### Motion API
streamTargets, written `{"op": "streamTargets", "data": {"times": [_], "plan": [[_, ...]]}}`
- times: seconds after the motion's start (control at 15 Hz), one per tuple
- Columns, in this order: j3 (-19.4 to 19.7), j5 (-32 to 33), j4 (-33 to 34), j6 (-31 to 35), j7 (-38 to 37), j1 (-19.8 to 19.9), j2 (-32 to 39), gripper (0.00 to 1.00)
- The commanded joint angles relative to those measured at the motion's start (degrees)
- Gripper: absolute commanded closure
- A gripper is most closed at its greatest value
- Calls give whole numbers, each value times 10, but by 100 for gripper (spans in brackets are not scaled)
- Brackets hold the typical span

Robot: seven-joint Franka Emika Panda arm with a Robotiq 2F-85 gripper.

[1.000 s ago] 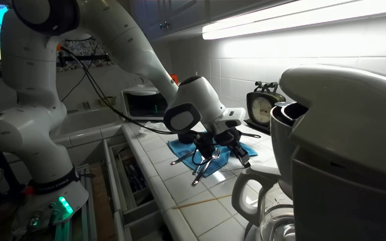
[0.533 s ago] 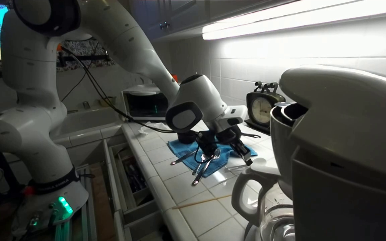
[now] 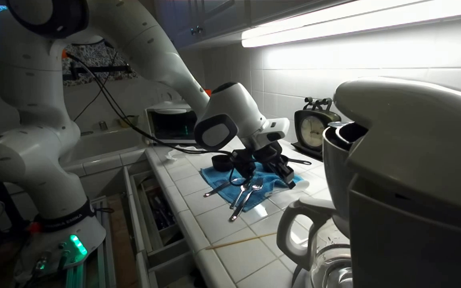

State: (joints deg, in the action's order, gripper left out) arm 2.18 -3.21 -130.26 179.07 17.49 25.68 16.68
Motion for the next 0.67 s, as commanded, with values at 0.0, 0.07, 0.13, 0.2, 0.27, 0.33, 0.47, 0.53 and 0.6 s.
{"op": "streamTargets", "data": {"times": [0.0, 0.07, 0.13, 0.2, 0.27, 0.33, 0.47, 0.53, 0.6], "plan": [[-6, 9, -44, -19, 22, 1, -55, 95], [-7, 8, -51, -19, 26, 1, -64, 95], [-11, 6, -59, -20, 31, 1, -73, 96], [-15, 6, -66, -20, 37, 1, -82, 96], [-16, 8, -75, -18, 41, -2, -90, 96], [-16, 11, -81, -16, 45, -5, -96, 96], [-21, 12, -89, -13, 57, -8, -104, 96], [-25, 10, -92, -10, 65, -9, -104, 96], [-32, 5, -94, -7, 73, -8, -104, 96]]}}
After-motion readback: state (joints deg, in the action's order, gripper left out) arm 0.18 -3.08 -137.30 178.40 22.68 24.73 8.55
